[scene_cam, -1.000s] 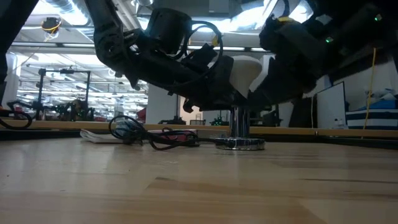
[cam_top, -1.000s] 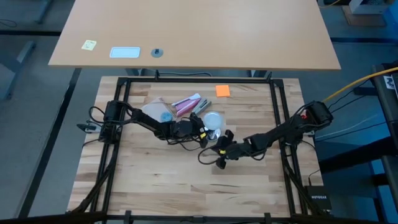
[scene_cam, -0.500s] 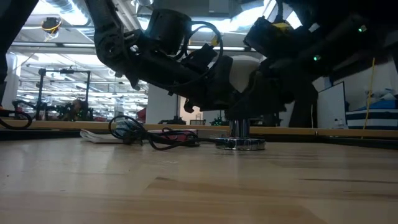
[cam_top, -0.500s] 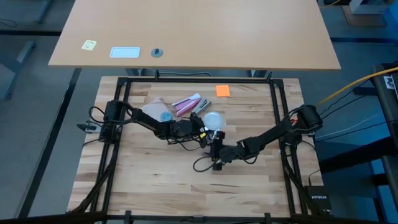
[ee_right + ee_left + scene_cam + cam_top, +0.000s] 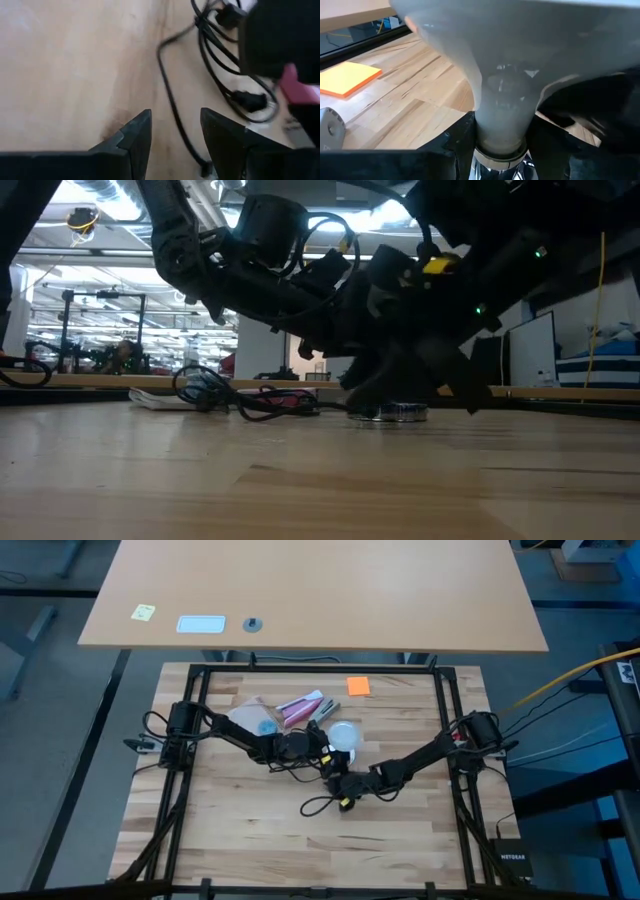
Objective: Screw lightbulb
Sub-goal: Insert the white lightbulb into the silver desk lamp
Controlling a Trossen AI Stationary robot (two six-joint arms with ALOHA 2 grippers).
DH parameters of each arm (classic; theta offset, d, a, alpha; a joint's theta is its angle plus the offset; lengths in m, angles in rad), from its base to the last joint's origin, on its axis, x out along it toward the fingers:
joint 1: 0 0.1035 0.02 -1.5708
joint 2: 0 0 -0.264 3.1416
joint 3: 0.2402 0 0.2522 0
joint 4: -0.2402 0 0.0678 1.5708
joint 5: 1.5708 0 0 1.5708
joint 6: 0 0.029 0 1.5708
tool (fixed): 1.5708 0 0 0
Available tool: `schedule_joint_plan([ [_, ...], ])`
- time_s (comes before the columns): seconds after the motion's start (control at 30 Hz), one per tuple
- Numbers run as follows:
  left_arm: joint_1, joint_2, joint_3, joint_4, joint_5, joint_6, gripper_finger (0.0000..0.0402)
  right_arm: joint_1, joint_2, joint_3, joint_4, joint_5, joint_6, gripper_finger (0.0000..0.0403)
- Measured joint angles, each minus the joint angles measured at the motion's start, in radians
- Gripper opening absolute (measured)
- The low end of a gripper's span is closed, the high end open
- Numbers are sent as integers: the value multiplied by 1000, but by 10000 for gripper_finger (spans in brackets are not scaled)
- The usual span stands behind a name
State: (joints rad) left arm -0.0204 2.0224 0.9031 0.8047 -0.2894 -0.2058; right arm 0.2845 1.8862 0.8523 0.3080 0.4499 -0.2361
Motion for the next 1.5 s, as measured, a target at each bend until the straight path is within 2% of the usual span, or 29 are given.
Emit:
schedule_joint_plan([
  [0.1, 0, 0, 0, 0, 9, -3, 150, -5, 0, 0, -8, 19, -36, 175],
  [0.3, 0, 0, 0, 0, 13, -1, 150, -12, -1, 0, -98, -34, -61, 175],
  [0.5, 0, 0, -1, 4, 14, -4, 150, -12, -1, 0, -86, -2, -126, 175],
  [0.7, 0, 0, -2, 5, 15, -4, 150, -23, -1, -2, -72, -40, -175, 174],
  [1.07, 0, 1, -3, 19, 23, -43, 150, -25, -1, -3, -32, -5, -215, 122],
  [1.5, -4, 0, -2, 14, 43, -47, 150, -21, 40, -1, 19, 35, -238, 117],
])
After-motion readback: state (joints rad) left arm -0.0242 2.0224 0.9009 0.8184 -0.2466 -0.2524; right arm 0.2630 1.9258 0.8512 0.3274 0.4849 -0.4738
